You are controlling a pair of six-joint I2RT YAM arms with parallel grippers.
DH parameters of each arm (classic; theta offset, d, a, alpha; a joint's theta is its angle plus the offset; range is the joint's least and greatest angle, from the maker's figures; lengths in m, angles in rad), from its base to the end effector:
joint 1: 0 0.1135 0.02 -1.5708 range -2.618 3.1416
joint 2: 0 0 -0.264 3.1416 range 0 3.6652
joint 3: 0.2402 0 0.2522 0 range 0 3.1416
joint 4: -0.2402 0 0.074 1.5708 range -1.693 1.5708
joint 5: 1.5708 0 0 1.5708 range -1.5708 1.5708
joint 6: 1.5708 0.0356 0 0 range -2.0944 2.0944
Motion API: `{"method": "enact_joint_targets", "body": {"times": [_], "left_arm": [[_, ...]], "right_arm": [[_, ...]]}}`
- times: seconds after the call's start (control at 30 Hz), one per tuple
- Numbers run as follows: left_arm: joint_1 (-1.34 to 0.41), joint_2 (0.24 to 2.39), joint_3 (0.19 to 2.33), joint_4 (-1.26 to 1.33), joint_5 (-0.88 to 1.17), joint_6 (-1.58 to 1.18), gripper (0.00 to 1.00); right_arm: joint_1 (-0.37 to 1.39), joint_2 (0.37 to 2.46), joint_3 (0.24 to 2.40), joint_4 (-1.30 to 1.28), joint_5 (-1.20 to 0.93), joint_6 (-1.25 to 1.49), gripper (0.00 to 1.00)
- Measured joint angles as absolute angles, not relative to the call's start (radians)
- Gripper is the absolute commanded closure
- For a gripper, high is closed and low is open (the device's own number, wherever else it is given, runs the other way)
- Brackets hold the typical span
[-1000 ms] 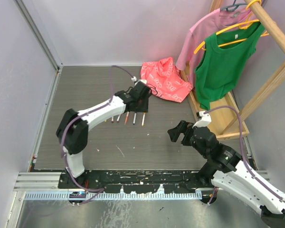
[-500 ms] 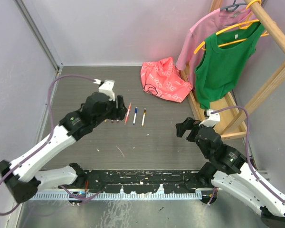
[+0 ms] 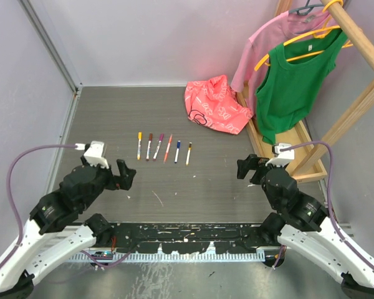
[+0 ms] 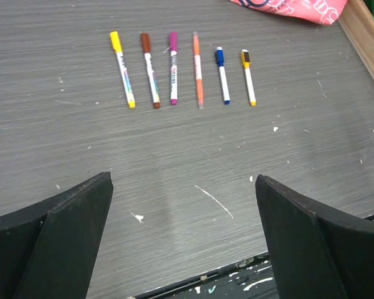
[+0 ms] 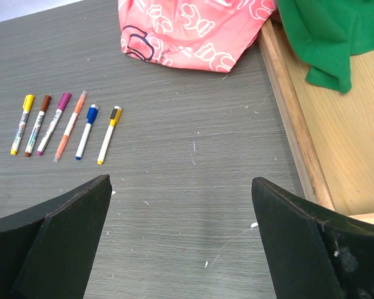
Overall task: Insert the pens into the pen caps
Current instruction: Reset both arms
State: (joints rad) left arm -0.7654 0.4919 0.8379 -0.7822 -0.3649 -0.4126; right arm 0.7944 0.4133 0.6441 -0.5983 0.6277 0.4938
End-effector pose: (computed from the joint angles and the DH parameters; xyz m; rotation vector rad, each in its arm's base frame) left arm 0.0770 -0.0564 0.3324 0.1186 1.9948 -0.3980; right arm 0.0842 0.0559 0.2970 0.1292 1.8708 0.2795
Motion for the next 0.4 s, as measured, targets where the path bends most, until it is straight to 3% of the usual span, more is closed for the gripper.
{"method": "enact_joint_targets", "body": {"times": [0.4], "left_arm": [[-0.765,0.362,0.825,-0.867,-0.469,-0.428,0.02]], "right_arm": [[0.794,0.371,0.643,-0.576,0.645,0.465,0.01]]}}
